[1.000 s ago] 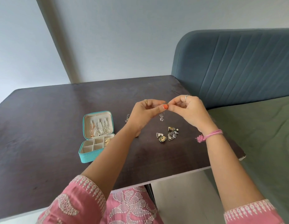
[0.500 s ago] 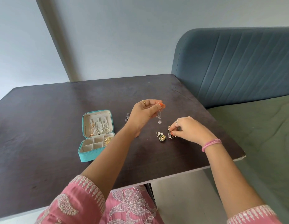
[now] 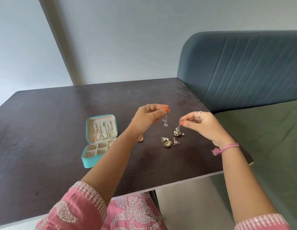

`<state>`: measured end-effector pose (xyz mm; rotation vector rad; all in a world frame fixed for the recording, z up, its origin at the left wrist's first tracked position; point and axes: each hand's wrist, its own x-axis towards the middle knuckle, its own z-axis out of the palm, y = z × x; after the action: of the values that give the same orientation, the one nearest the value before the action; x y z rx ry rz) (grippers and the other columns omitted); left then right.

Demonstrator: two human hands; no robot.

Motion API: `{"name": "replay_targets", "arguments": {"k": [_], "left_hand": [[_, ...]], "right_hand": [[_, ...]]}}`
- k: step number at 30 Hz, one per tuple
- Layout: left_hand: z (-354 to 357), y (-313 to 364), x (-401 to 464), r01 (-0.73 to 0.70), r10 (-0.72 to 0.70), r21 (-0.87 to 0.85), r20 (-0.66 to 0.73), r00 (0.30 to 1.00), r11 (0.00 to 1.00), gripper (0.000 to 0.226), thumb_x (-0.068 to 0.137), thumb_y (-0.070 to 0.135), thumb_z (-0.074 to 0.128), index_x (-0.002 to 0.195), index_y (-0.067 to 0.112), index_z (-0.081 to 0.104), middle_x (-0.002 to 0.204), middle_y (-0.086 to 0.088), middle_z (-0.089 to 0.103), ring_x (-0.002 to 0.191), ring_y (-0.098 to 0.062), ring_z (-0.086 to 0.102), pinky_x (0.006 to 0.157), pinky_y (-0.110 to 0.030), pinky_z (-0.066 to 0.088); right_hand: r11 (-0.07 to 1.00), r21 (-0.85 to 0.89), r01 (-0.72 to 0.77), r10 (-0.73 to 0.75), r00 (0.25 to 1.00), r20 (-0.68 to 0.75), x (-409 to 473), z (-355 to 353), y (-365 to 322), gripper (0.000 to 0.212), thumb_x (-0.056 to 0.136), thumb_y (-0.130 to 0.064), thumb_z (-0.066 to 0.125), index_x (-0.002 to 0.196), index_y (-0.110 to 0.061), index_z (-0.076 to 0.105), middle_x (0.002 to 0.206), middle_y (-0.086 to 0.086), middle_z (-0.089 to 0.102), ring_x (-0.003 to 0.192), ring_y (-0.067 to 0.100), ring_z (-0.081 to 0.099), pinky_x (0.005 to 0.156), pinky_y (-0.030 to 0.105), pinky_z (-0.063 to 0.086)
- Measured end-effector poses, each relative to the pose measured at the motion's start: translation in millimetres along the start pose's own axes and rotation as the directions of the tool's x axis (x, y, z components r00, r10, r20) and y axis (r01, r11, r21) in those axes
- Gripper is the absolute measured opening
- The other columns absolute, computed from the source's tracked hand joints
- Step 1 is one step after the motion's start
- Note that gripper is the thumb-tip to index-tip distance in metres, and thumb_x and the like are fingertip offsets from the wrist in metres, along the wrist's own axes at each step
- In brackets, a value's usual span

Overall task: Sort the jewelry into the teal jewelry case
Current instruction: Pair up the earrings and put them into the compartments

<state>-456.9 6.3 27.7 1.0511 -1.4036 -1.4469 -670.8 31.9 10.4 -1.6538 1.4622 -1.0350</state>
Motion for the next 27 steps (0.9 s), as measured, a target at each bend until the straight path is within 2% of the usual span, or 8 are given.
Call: {"name": "replay_targets", "arguments": {"k": [2,5,10,14,18,22,24,27], "left_hand": [[-1.2,1.7,0.7,0.004,-0.004,0.004,0.001,1.0,1.0,0.009,0.09,0.019,0.063,0.094,0.023,0.07,0.102,0.003,0.073,0.097,-0.008,0.063,0.098,-0.032,0.044],[-3.3,5.6,1.6,0.009,-0.009,0.017,0.003,1.0,1.0,0.009,0.09,0.019,0.063,0.094,0.023,0.071,0.1,0.005,0.073,0.095,-0.007,0.063,0.098,-0.033,0.044],[-9.3,14.0,2.3,0.014,-0.014,0.035,0.011,1.0,0.999,0.012,0.091,0.019,0.062,0.099,0.019,0.07,0.1,0.004,0.073,0.093,-0.006,0.062,0.099,-0.033,0.043],[-18.0,21.6,2.8,0.03,-0.03,0.034,0.006,1.0,0.999,0.011,0.092,0.018,0.06,0.095,0.021,0.07,0.101,0.003,0.072,0.092,-0.007,0.063,0.097,-0.03,0.043],[-32.6,29.3,4.1,0.036,-0.035,0.048,-0.011,0.999,0.998,0.015,0.09,0.013,0.059,0.099,0.02,0.069,0.104,0.003,0.072,0.094,-0.008,0.064,0.095,-0.027,0.043],[-50.6,32.9,7.6,0.038,-0.034,0.136,-0.034,0.999,0.99,0.018,0.088,0.011,0.06,0.101,0.019,0.069,0.107,0.002,0.072,0.095,-0.008,0.064,0.09,-0.023,0.044],[-58.6,33.9,9.9,0.039,-0.031,0.182,-0.043,0.999,0.982,0.017,0.089,0.011,0.06,0.102,0.018,0.069,0.107,0.001,0.072,0.095,-0.009,0.063,0.087,-0.023,0.044],[-67.7,35.2,12.5,0.036,-0.025,0.229,-0.052,0.998,0.973,0.017,0.089,0.013,0.061,0.103,0.018,0.069,0.104,0.004,0.072,0.093,-0.008,0.063,0.085,-0.022,0.044]], "right_hand": [[0.988,0.152,-0.001,0.005,1.0,-0.024,0.9,1.2,-4.7,0.012,0.08,-0.018,0.076,0.091,-0.016,0.073,0.091,0.002,0.076,0.086,0.009,0.068,0.079,0.019,0.05],[0.948,0.319,0.008,0.009,0.999,-0.053,2.9,4.2,-12.4,0.01,0.084,-0.012,0.071,0.093,-0.013,0.07,0.096,0.009,0.075,0.081,0.009,0.063,0.074,0.021,0.046],[0.927,0.375,0.023,-0.004,0.999,-0.051,8.2,8.1,-23.2,0.014,0.087,-0.014,0.068,0.1,-0.015,0.072,0.097,0.003,0.076,0.082,0.002,0.063,0.078,0.022,0.045],[0.936,0.351,0.006,0.012,0.999,-0.048,15.9,11.4,-28.8,0.013,0.088,-0.014,0.066,0.099,-0.017,0.073,0.098,0.003,0.075,0.084,0.004,0.06,0.08,0.023,0.043],[0.96,0.28,-0.009,0.02,0.999,-0.038,25.9,16.3,-35.6,0.014,0.088,-0.014,0.066,0.099,-0.017,0.074,0.098,0.004,0.075,0.08,0.003,0.057,0.078,0.022,0.043],[0.995,0.099,0.022,-0.018,0.999,-0.041,38.8,19.0,-42.4,0.012,0.086,-0.015,0.069,0.095,-0.021,0.075,0.092,-0.007,0.075,0.078,-0.005,0.065,0.073,0.007,0.044],[0.994,-0.101,0.051,-0.054,0.998,-0.031,46.7,19.7,-45.3,0.012,0.086,-0.019,0.069,0.094,-0.024,0.076,0.09,-0.011,0.074,0.087,-0.002,0.067,0.079,0.013,0.047],[0.918,-0.393,0.054,-0.073,0.997,-0.034,56.8,21.9,-53.5,0.014,0.085,-0.024,0.064,0.091,-0.029,0.076,0.083,-0.014,0.072,0.089,0.003,0.064,0.084,0.025,0.05]]}}
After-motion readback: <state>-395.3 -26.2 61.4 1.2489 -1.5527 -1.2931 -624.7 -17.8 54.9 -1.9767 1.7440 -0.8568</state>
